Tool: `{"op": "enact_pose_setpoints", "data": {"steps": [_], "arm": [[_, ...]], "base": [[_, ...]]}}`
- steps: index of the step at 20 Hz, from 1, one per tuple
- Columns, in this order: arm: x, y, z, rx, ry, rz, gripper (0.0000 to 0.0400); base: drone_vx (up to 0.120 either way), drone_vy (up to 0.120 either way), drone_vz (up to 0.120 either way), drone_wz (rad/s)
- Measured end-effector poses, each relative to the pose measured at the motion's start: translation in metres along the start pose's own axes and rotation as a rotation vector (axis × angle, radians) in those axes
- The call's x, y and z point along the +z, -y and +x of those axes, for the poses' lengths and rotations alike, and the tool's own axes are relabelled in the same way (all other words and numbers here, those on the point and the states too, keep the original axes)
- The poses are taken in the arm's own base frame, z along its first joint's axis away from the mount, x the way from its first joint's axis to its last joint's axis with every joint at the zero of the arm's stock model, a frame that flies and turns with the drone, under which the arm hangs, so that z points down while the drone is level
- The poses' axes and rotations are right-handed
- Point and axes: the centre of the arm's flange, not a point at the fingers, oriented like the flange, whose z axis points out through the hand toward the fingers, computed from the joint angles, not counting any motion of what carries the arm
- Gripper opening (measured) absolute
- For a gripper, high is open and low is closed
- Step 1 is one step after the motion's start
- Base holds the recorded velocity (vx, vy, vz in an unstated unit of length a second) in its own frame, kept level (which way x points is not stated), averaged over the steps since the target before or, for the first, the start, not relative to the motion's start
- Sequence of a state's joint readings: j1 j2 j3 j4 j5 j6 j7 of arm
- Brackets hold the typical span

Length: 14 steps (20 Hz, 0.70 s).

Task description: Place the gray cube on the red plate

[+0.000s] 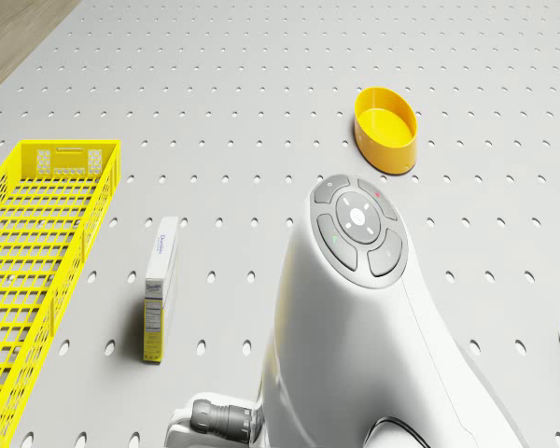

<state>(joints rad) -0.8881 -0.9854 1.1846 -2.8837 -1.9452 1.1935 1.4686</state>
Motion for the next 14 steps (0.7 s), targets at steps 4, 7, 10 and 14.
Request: {"op": "enact_pose_setpoints", "data": {"steps": [4, 7, 10, 14], "arm": [[0.0, 0.0058, -0.0059, -0.002, -0.061, -0.058, 0.04], [0.0002, 0.0081, -0.0082, -0.003, -0.085, -0.08, 0.04], [0.0004, 0.0094, -0.0096, -0.003, -0.099, -0.093, 0.04], [0.0005, 0.0104, -0.0106, -0.003, -0.109, -0.103, 0.04]], "base": [[0.0, 0.12, -0.12, 0.0], [0.0, 0.08, -0.067, 0.0], [0.107, 0.0, -0.027, 0.0], [0.12, 0.0, -0.12, 0.0]]}}
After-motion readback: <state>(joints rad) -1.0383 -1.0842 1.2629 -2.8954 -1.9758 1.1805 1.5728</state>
